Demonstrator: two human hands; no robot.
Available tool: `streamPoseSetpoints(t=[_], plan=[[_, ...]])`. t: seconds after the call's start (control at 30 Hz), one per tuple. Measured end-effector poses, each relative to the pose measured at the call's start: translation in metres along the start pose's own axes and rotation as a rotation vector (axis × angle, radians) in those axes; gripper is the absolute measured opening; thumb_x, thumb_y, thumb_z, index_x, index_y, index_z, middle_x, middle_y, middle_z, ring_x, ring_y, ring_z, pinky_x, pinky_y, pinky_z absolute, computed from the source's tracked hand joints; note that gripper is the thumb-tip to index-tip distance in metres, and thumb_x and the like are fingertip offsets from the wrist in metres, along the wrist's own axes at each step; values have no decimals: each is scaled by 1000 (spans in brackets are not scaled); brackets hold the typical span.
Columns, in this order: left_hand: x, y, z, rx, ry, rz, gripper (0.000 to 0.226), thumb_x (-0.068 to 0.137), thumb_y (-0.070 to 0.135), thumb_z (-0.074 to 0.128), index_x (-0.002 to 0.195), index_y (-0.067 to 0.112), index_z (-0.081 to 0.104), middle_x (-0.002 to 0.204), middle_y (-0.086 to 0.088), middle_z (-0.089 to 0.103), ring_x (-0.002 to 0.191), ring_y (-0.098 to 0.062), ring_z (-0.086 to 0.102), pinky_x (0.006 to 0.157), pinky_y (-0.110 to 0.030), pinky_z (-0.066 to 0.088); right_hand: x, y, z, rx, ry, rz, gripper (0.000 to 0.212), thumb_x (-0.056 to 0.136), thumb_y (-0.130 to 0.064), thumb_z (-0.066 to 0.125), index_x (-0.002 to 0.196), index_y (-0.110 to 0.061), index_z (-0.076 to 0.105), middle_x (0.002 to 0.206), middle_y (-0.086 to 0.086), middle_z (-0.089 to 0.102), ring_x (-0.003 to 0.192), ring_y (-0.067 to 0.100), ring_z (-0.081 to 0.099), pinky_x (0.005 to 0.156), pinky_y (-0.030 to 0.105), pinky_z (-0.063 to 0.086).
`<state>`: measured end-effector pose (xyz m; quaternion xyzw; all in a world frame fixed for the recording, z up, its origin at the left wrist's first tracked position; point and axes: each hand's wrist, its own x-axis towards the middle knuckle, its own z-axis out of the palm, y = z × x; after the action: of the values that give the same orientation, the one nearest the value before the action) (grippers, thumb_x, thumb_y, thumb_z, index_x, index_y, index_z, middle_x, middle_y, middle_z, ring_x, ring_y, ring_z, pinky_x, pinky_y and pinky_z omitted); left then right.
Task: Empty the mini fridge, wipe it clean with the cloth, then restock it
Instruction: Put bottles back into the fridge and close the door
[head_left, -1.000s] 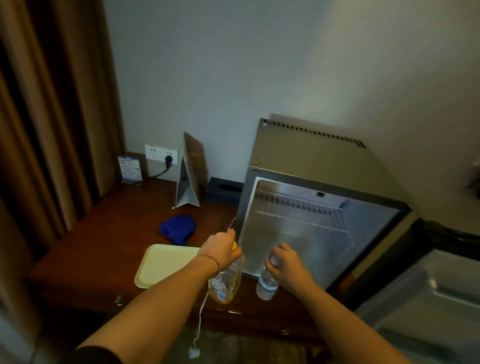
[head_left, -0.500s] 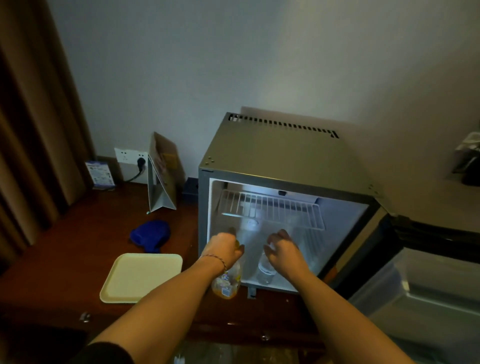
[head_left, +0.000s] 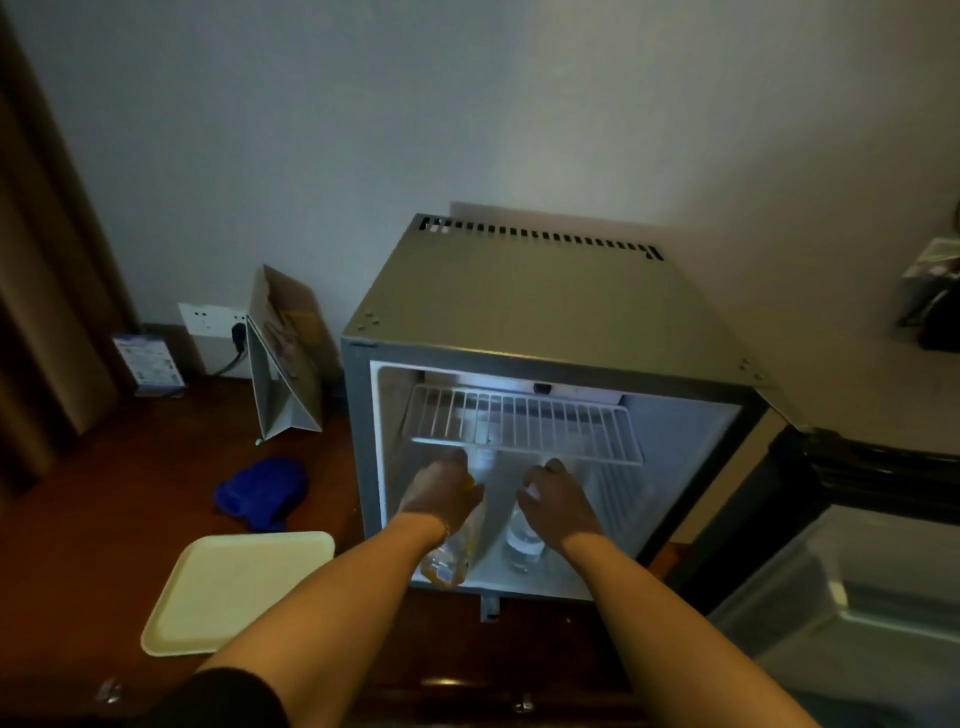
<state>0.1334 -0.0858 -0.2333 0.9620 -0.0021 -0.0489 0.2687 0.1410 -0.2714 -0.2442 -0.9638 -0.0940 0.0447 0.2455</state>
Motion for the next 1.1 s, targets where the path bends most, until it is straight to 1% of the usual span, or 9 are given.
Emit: streamPoseSetpoints(t=[0.17, 0.33, 0.53, 0.6, 0.7, 0.8, 0.93, 1.03, 1.1], plan=[[17, 8, 8, -5, 94, -20, 39, 94, 39, 61, 111, 4, 66, 111, -19, 69, 105, -35, 64, 84, -37, 49, 16, 22, 5, 0, 55, -31, 20, 97, -15, 57, 104, 3, 60, 117, 20, 50, 104, 36, 54, 72, 28, 30], [37, 16, 24, -45, 172, -96, 40, 94, 40, 62, 111, 5, 67, 116, -18, 67, 112, -35, 61, 90, -36, 46, 28, 33, 10, 37, 132, -105, 14, 96, -13, 55, 93, 1, 59, 104, 23, 56, 97, 36, 56, 76, 38, 42], [55, 20, 42, -54, 246, -157, 26, 93, 40, 63, 92, 14, 65, 102, -10, 69, 104, -31, 63, 75, -27, 38, 40, 41, 12, 67, 167, -152, 18, 95, -15, 56, 78, -10, 53, 85, 20, 61, 86, 37, 60, 66, 36, 39], [57, 21, 43, -3, 233, -154, 28, 94, 42, 60, 90, 15, 61, 95, -10, 67, 101, -31, 64, 73, -28, 38, 41, 43, 11, 68, 160, -163, 14, 95, -16, 58, 86, -6, 59, 92, 22, 64, 91, 37, 61, 70, 34, 40], [57, 23, 41, 54, 198, -157, 38, 94, 49, 57, 101, 13, 64, 100, -12, 69, 101, -33, 63, 76, -32, 43, 44, 47, 8, 74, 135, -155, 19, 94, -22, 61, 96, -3, 63, 98, 19, 64, 93, 34, 61, 70, 32, 40], [56, 20, 41, 68, 184, -185, 41, 92, 56, 55, 86, 17, 61, 90, -10, 64, 98, -33, 65, 72, -31, 43, 43, 47, 8, 86, 116, -162, 25, 92, -30, 63, 101, -7, 63, 102, 13, 64, 94, 31, 61, 70, 32, 44], [40, 27, 40, 45, 225, -212, 48, 89, 54, 62, 109, 12, 69, 113, -13, 67, 105, -34, 63, 84, -37, 50, 43, 60, 11, 73, 68, -136, 42, 86, -50, 54, 113, -18, 59, 113, 8, 60, 106, 28, 59, 79, 41, 54], [21, 31, 37, 66, 198, -232, 60, 87, 56, 64, 130, 16, 54, 137, -16, 50, 111, -39, 60, 89, -45, 52, 30, 60, 4, 89, 62, -108, 61, 81, -63, 46, 117, -15, 56, 116, 10, 60, 111, 31, 58, 80, 44, 55], [10, 33, 32, 42, 196, -246, 63, 87, 56, 65, 136, 20, 47, 147, -13, 36, 112, -39, 59, 90, -48, 52, 12, 50, -12, 64, 20, -92, 64, 89, -56, 53, 132, -9, 48, 130, 14, 51, 121, 33, 49, 86, 45, 52]])
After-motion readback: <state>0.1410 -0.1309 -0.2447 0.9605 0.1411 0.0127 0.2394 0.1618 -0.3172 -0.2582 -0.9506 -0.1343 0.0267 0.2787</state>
